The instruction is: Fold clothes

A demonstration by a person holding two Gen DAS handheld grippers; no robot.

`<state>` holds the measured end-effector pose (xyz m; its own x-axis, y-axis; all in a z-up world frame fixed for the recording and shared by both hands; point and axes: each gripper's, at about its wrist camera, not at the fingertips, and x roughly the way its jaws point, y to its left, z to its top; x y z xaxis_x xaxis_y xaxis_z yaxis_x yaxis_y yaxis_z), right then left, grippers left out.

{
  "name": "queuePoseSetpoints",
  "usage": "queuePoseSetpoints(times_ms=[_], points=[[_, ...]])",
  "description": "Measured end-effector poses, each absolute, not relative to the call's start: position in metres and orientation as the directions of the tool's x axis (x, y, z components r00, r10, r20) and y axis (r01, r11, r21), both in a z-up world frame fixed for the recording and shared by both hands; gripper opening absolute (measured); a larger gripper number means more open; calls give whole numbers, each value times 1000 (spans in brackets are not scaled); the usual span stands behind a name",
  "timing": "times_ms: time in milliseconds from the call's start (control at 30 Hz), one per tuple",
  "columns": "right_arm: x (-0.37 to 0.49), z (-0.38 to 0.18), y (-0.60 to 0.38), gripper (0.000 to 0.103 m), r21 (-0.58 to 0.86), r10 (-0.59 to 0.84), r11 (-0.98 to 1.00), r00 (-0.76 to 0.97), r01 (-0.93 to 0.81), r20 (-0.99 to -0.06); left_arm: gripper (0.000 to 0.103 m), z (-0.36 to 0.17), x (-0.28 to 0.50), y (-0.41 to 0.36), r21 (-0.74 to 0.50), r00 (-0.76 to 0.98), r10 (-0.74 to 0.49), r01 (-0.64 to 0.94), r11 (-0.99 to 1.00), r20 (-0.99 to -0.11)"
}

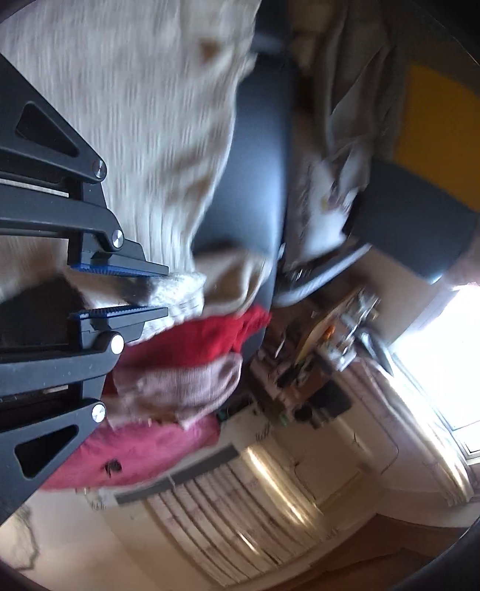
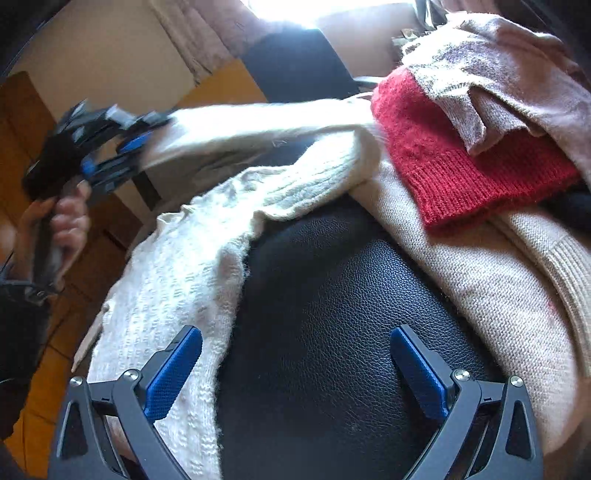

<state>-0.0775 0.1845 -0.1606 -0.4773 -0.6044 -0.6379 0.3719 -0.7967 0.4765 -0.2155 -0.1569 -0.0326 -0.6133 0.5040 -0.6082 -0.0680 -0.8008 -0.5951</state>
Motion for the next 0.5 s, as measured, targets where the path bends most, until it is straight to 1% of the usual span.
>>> queuePoseSetpoints(times_ms=[133,200,333,500], points=[[-71,-153,176,103,497,-619,-785,-451,369,-643,12,-47,-190,-213,-539,-614,424,3,-842,-666],[-68,-148,160,103,484,-624,-780,-435,396,-649,12,-59,-178,-234,-533,-617,397,43,-845,-679],[-65,-141,123,103,462,-636,-763,-393,453,-665,12,-81,-153,-279,-550,-644,356,122,-826,-677],[-61,-133,71,103,449,-671,-710,-328,543,-665,12,-89,-126,-341,-573,-698,285,218,-790,-657]])
